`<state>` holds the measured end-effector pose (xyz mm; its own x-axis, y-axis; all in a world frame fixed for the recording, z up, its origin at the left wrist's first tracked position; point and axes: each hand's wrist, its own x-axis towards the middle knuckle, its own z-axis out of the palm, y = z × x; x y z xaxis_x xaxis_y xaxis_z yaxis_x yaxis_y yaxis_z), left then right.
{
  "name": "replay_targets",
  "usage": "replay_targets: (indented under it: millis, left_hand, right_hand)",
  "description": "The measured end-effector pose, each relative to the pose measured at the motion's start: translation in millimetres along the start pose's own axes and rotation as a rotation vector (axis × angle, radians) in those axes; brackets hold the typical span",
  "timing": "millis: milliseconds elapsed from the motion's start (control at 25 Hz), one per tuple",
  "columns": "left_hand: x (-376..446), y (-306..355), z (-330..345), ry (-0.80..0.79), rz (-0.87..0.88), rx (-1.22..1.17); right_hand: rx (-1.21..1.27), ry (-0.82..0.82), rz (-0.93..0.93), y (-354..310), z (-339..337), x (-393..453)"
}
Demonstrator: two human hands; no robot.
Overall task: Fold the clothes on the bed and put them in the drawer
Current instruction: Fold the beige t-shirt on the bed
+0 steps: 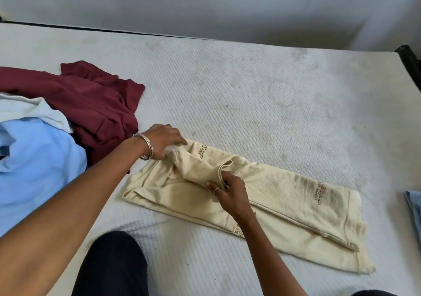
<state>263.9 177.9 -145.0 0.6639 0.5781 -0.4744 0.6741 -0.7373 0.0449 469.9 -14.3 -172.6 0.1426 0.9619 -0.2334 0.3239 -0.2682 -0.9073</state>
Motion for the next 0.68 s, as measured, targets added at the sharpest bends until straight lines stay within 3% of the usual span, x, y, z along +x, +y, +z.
replay_targets:
  millis: [80, 160, 280, 400, 520, 600, 680]
  left_hand:
    - [-2.3, -6.2, 6.7, -0.002, -0.077, 0.222]
    - [3.3, -9.8, 9.3, 0.063, -0.195, 0.186]
    - [20.3, -16.8, 7.9, 0.140, -0.396, -0.130]
    - [24.4, -30.8, 19.2, 0.195, -0.471, -0.667]
    - [18.4, -28.2, 24.9, 0.305, -0.457, -1.185]
    - [14.0, -25.1, 27.6, 0.350, -0.438, -1.273]
    - [10.1, -30.4, 33.3, 0.291, -0.406, -1.199]
  right_hand:
    - [0.202, -0.011, -0.003, -8.7, -6.7, 1.1]
    - [0.434, 0.141, 0.099, -3.6, -16.4, 4.7]
    - [0.587, 0.344, 0.361, 19.7, -20.8, 9.5]
    - [0.567, 0.301, 0.442, 31.1, -23.4, 11.1]
    - [0.630, 0.209, 0.397, 34.7, -32.6, 7.5]
    - [0.661, 0.134, 0.372, 33.6, -35.2, 0.1]
    - [0.606, 0.114, 0.432, 34.2, -32.7, -7.5]
